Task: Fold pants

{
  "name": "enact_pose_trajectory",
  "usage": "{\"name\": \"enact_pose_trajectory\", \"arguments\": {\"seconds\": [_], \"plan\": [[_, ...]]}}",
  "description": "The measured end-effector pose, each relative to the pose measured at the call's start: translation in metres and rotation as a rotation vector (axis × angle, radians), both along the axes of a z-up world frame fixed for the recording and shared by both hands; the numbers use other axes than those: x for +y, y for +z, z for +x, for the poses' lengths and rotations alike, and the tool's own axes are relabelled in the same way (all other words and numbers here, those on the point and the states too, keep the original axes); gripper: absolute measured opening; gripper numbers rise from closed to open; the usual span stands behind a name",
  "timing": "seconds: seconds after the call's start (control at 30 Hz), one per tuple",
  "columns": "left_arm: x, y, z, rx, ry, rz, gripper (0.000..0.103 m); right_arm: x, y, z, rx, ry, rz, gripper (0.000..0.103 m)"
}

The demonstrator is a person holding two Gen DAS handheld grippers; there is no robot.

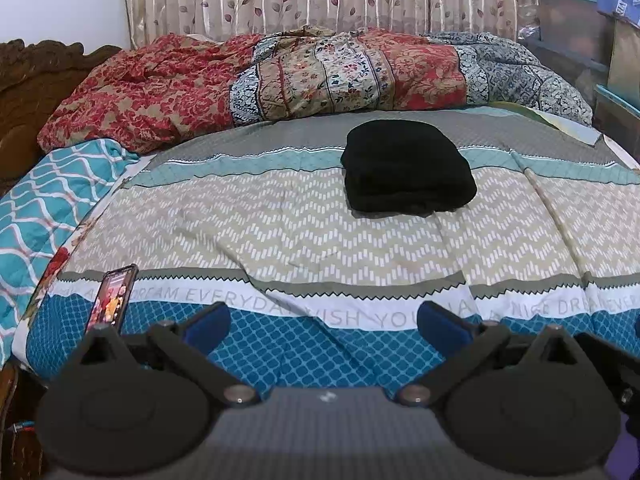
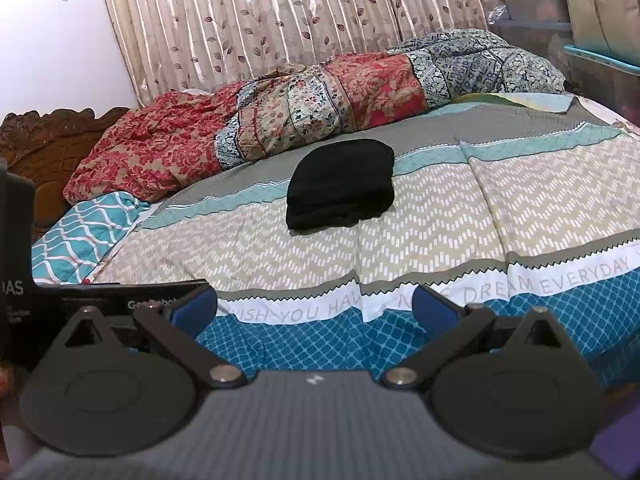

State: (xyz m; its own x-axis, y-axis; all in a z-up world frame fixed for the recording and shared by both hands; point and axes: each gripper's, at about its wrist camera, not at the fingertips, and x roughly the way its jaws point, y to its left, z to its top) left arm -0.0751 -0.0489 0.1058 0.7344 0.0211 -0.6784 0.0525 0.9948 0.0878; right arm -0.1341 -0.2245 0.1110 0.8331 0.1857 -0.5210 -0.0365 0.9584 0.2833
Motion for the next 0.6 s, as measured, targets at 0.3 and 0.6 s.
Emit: {"name": "enact_pose_trajectory", "arguments": {"seconds": [0.3,0.6], "plan": [[-0.003,-0.017,0.006,0.108,0.001,0.022,0.103,-0.006,-0.008,0.007,0.039,-0.036,0.021,0.103],[-0.005,-0.04,0.001,0.197,-0.012,0.021,0.103,-0.012,-0.021,0.013,0.099,-0.054,0.044,0.103]]}}
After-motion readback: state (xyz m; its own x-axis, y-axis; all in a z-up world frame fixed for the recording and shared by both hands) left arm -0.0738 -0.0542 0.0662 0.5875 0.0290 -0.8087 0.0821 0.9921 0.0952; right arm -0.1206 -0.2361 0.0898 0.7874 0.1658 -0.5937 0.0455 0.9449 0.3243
